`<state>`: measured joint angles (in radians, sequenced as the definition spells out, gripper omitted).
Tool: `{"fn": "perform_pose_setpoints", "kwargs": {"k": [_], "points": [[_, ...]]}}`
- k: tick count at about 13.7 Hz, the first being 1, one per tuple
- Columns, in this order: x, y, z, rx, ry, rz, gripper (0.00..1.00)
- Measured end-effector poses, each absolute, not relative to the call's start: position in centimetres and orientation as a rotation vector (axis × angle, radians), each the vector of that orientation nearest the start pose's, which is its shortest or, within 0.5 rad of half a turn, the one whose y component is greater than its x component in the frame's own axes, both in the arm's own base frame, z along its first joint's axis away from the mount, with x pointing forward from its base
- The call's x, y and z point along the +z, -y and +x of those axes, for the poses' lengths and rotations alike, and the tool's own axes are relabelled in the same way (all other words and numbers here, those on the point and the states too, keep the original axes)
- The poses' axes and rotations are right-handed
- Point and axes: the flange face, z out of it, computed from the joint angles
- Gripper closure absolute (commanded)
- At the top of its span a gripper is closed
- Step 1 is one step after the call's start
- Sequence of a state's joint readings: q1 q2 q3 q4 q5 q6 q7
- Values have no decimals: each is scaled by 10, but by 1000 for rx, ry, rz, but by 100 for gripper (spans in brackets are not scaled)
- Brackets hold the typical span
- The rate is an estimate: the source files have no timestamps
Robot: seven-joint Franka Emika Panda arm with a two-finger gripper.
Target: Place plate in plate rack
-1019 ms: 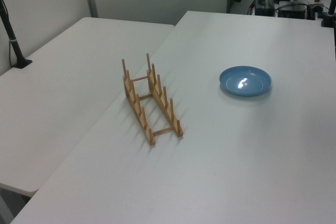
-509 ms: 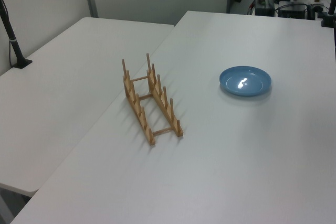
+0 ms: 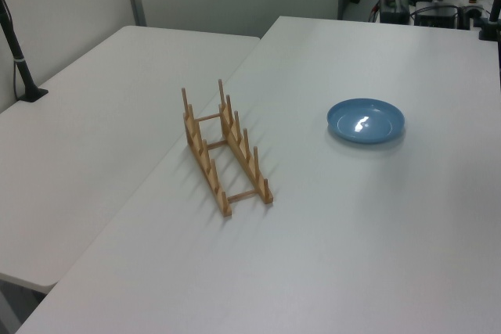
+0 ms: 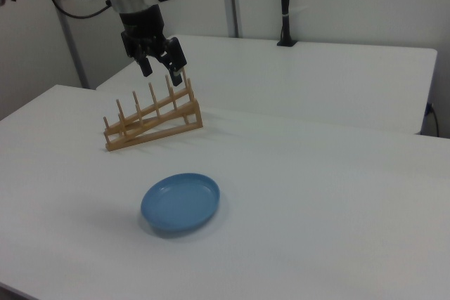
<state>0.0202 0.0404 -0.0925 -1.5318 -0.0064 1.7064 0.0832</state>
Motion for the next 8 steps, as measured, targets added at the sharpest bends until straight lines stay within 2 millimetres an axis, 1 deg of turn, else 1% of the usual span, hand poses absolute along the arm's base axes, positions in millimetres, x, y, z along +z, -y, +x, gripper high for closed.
{"fn": "perform_pose_setpoints", "kwargs": {"k": [6, 8], "points": [[633, 42, 579, -207, -240, -3135, 0], [632, 42, 579, -203, -191, -3141, 0]]}}
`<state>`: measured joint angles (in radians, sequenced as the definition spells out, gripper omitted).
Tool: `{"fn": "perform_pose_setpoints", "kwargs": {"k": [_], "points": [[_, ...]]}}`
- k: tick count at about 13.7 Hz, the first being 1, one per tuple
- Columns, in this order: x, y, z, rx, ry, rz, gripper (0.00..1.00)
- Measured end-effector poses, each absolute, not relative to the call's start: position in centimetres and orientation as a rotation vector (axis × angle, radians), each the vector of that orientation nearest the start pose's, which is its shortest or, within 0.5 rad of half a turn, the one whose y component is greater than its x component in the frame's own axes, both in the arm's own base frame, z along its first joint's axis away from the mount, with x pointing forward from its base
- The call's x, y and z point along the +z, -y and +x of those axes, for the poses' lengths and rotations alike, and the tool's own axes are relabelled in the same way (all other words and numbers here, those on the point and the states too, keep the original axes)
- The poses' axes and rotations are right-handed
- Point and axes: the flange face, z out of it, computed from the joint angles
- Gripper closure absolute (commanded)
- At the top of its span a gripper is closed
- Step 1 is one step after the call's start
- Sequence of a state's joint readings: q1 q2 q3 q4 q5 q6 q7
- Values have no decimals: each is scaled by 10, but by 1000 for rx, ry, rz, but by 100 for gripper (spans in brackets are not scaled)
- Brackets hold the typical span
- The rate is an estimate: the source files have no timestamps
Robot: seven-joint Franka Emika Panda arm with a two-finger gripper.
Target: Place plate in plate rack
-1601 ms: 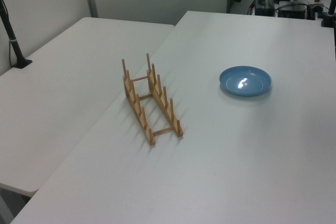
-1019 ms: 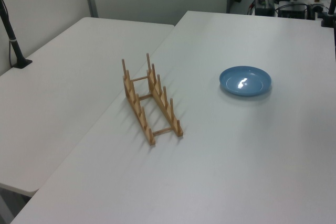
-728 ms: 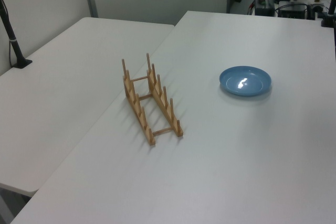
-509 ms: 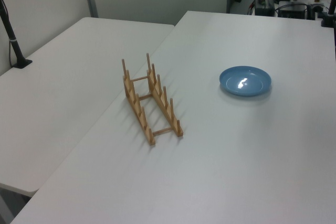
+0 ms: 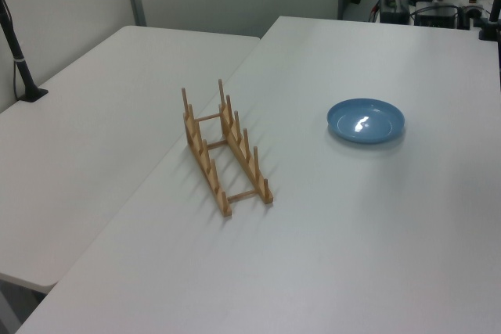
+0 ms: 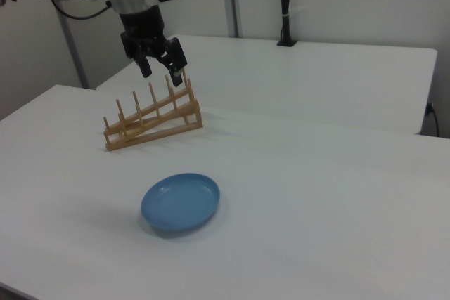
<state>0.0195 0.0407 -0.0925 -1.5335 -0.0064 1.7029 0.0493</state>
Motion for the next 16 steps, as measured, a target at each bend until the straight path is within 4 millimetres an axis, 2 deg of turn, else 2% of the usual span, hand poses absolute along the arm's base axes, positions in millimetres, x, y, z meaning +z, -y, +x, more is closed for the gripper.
{"fn": "perform_pose_setpoints", "kwargs": {"k": [5, 8, 10, 14, 16], "points": [[610, 48, 575, -96, 294, -3148, 0], [584, 57, 570, 20, 354, -3155, 0], [552, 66, 571, 53, 365, -3178, 0], [470, 84, 575, 13, 357, -3189, 0], [438, 94, 575, 26, 345, -3190, 0]]}}
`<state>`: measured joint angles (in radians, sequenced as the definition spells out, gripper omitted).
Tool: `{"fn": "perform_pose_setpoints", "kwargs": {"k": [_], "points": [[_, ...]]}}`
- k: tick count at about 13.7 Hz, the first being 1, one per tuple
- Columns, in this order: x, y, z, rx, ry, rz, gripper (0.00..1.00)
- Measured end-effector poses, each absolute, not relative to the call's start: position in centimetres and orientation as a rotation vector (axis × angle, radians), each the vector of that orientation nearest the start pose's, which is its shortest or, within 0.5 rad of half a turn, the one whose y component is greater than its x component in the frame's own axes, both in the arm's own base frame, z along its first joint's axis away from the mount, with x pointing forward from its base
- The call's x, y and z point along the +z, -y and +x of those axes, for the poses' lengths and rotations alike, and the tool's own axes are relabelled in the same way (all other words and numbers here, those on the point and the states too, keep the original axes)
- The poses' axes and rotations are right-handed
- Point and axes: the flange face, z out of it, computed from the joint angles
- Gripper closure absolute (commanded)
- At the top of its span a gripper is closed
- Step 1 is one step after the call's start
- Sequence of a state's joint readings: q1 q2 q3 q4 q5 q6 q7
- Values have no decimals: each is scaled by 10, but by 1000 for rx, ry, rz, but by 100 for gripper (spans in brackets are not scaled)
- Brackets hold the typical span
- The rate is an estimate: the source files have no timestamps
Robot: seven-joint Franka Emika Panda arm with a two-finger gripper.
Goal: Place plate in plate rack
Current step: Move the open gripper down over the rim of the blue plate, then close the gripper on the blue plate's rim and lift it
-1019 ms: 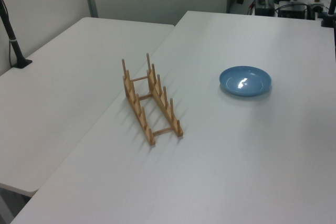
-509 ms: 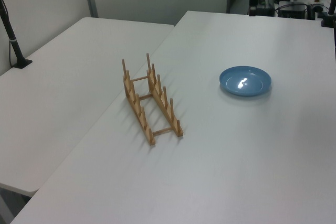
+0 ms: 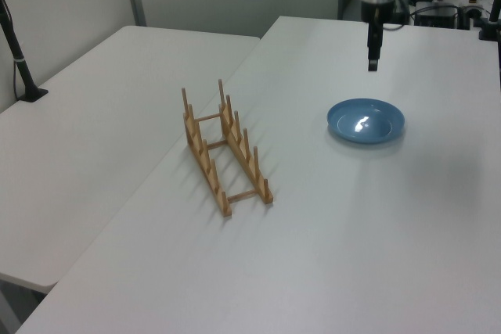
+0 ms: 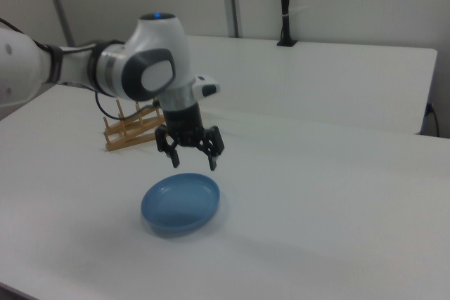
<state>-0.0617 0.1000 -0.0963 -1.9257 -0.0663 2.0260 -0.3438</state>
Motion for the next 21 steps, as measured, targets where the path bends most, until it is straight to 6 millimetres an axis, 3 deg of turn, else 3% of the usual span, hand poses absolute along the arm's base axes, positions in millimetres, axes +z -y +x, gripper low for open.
{"fn": "perform_pose_setpoints", "kwargs": {"k": [6, 8, 12, 13, 16, 21], "points": [[385, 132, 587, 30, 350, -3235, 0], [359, 137, 591, 43, 347, -3236, 5], [320, 137, 595, 106, 336, -3227, 39], [317, 137, 595, 112, 313, -3229, 58], [318, 137, 597, 100, 197, -3240, 99], [325, 133, 601, 62, 48, -3245, 100]]}}
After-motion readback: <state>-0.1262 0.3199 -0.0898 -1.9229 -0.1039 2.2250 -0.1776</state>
